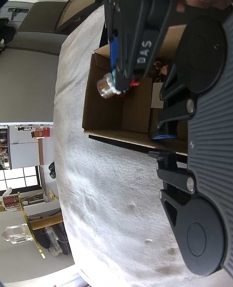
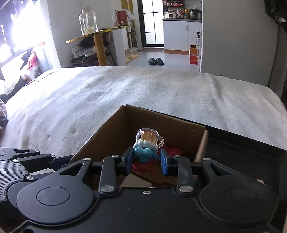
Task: Organize rigid objects
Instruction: 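Open the right gripper to drop the blue mug figure into the box, then move the right gripper to the lavender bunny cube and close on it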
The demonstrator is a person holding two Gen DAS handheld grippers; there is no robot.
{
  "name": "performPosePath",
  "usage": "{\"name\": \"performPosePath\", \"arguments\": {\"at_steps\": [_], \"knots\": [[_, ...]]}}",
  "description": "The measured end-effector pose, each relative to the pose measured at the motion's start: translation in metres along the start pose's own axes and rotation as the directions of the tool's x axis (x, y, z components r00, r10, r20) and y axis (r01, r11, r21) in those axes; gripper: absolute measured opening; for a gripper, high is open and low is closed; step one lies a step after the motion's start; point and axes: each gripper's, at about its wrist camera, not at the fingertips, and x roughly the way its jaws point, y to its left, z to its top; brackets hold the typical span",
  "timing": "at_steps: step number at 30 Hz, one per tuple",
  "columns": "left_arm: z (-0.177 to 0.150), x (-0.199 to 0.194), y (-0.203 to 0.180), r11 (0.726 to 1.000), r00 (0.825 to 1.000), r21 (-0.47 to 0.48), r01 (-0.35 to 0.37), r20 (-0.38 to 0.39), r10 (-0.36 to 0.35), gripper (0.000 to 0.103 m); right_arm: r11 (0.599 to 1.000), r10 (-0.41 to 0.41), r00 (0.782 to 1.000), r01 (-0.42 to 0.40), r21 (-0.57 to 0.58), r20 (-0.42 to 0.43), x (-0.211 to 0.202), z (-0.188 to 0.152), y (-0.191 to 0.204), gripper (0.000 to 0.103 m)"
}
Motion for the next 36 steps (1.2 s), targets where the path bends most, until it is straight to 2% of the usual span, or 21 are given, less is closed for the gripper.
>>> {"name": "performPosePath", "arguments": {"at_steps": [8, 11, 19, 24, 26, 29, 32, 34, 36], "knots": [[0.001, 0.0, 0.003, 1.0, 1.0, -0.007, 0.011, 0.001, -0.011, 0.012, 0.998, 0.023, 0.999, -0.02, -0.064, 0.038, 0.004, 0.01, 0.014, 0.035], [0.001, 0.001, 0.003, 1.0, 1.0, -0.009, 0.008, 0.001, -0.008, 0.012, 0.998, 0.012, 0.999, -0.01, -0.058, 0.034, 0.002, 0.011, 0.01, 0.039], [0.003, 0.0, -0.003, 1.0, 1.0, 0.004, -0.012, -0.011, 0.012, 0.013, 1.0, -0.009, 1.0, 0.009, -0.001, 0.012, -0.01, 0.005, -0.009, 0.04], [0.006, -0.004, -0.011, 0.999, 0.999, 0.033, -0.04, -0.003, 0.04, 0.015, 0.999, -0.031, 0.999, 0.03, 0.034, 0.008, -0.025, -0.001, -0.021, 0.049], [0.008, -0.005, -0.014, 0.998, 0.999, 0.042, -0.053, -0.009, 0.053, 0.016, 0.998, -0.045, 0.999, 0.044, 0.049, 0.006, -0.029, -0.004, -0.028, 0.05], [0.01, -0.009, -0.019, 0.997, 0.998, 0.053, -0.064, 0.0, 0.064, 0.017, 0.996, -0.063, 0.998, 0.062, 0.07, 0.011, -0.037, -0.008, -0.036, 0.058], [0.011, -0.012, -0.024, 0.995, 0.997, 0.06, -0.075, 0.001, 0.075, 0.023, 0.992, -0.085, 0.996, 0.084, 0.089, 0.009, -0.045, -0.015, -0.045, 0.06], [0.011, -0.013, -0.027, 0.994, 0.996, 0.064, -0.085, 0.005, 0.085, 0.032, 0.99, -0.101, 0.995, 0.1, 0.103, 0.004, -0.048, -0.019, -0.05, 0.061], [0.011, -0.014, -0.032, 0.992, 0.995, 0.073, -0.102, 0.011, 0.101, 0.046, 0.987, -0.112, 0.994, 0.112, 0.113, 0.0, -0.05, -0.024, -0.056, 0.061]]}}
